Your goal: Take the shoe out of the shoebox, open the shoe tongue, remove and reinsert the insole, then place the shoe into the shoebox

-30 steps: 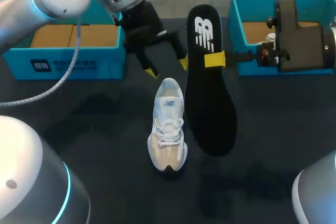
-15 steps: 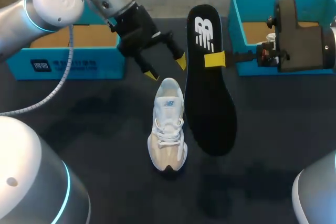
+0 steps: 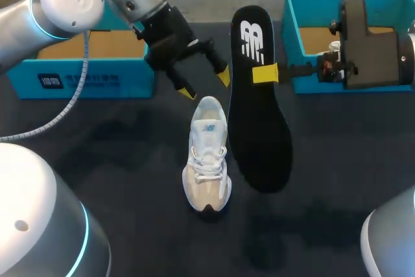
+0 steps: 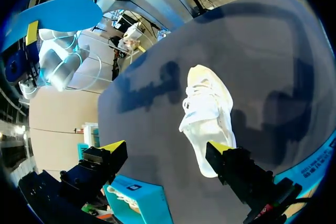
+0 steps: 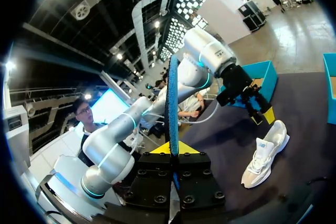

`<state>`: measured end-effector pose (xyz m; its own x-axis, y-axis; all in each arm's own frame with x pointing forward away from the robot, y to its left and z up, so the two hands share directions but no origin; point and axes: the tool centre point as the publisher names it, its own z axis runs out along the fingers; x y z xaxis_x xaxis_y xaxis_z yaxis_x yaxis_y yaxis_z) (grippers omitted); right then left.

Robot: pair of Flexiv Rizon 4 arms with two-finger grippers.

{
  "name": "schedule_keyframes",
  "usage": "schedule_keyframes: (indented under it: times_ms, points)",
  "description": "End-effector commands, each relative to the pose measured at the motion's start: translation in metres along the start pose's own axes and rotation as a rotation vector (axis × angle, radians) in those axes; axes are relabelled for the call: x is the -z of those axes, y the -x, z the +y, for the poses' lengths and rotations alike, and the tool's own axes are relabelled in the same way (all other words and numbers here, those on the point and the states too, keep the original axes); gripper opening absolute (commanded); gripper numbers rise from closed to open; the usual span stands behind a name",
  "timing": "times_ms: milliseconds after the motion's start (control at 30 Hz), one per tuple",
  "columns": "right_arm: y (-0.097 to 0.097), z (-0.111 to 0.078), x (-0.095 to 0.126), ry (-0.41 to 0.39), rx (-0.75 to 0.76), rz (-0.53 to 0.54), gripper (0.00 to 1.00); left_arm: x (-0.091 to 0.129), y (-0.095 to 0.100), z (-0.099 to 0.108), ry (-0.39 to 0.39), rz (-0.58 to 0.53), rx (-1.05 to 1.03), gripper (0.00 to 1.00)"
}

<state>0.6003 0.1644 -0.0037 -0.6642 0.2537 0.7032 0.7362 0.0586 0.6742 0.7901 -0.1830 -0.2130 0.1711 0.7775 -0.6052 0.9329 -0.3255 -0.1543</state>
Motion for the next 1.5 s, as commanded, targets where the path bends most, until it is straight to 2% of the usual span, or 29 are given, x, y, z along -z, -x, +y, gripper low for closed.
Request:
schedule_keyframes:
  times_ms: [33, 300, 600, 800, 1000, 1200, 1333, 1500]
  points:
    - [-0.009, -0.004, -0.004, 0.012, -0.001, -0.012, 0.0, 0.0, 0.0, 0.0, 0.0, -0.001, -0.002, 1.0]
    - [-0.009, -0.004, -0.004, 0.012, -0.001, -0.012, 0.0, 0.018, 0.021, 0.0, 0.085, -0.172, 0.004, 1.0]
    - [0.026, 0.026, -0.003, -0.054, -0.134, 0.014, 0.0, 0.026, 0.033, -0.013, 0.166, -0.334, -0.025, 1.0]
    - [0.046, 0.039, -0.002, -0.071, -0.283, 0.03, 0.0, 0.028, 0.029, -0.026, 0.191, -0.447, -0.023, 1.0]
    - [0.068, 0.044, -0.004, -0.082, -0.401, 0.034, 0.0, 0.026, 0.022, -0.037, 0.211, -0.53, -0.016, 1.0]
    - [0.089, 0.044, -0.007, -0.04, -0.51, 0.005, 0.0, 0.024, 0.02, -0.046, 0.239, -0.596, -0.026, 1.0]
    - [0.103, 0.046, -0.005, 0.105, -0.59, -0.011, 0.0, 0.025, 0.019, -0.05, 0.248, -0.638, -0.031, 1.0]
    - [0.103, 0.046, -0.005, 0.105, -0.59, -0.011, 0.0, 0.029, 0.02, -0.053, 0.242, -0.692, -0.036, 1.0]
